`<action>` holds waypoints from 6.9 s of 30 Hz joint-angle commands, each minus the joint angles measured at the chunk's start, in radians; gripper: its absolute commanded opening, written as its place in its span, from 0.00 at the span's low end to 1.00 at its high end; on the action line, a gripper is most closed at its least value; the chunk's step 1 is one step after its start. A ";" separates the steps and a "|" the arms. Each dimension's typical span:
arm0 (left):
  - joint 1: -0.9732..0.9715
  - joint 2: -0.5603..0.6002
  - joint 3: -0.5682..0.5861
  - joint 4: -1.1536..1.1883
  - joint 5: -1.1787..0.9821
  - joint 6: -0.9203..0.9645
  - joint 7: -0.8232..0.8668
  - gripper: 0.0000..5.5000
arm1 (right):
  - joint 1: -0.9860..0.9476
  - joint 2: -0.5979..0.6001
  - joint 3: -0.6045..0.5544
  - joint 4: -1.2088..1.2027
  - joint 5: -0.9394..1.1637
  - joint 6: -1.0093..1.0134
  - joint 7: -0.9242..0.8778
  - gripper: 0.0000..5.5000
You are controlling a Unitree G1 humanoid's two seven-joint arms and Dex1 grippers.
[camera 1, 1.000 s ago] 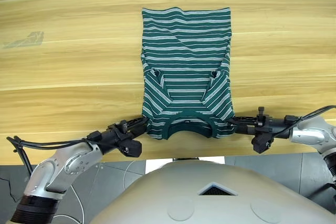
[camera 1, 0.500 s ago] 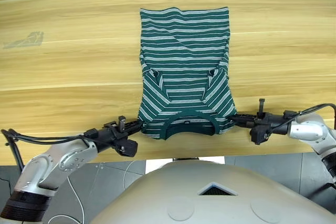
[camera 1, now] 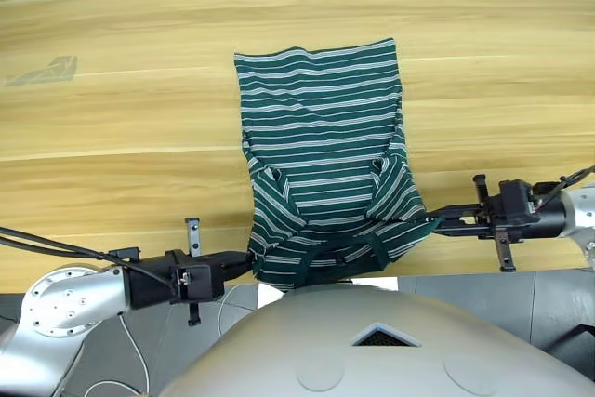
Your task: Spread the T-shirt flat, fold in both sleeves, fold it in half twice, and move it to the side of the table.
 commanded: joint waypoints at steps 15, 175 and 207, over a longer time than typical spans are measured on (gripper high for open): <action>-0.411 0.045 0.160 0.083 -0.223 0.270 -0.076 0.00 | -0.225 0.112 -0.126 0.058 -0.123 0.181 0.064 0.00; -0.561 -0.169 -0.535 0.542 0.826 -0.471 0.467 0.41 | -0.294 0.295 0.222 0.645 -1.166 -0.984 -0.557 0.44; -0.372 0.016 -0.387 0.137 0.135 -0.074 0.128 0.01 | -0.250 0.083 0.142 0.196 -0.230 -0.135 0.014 0.00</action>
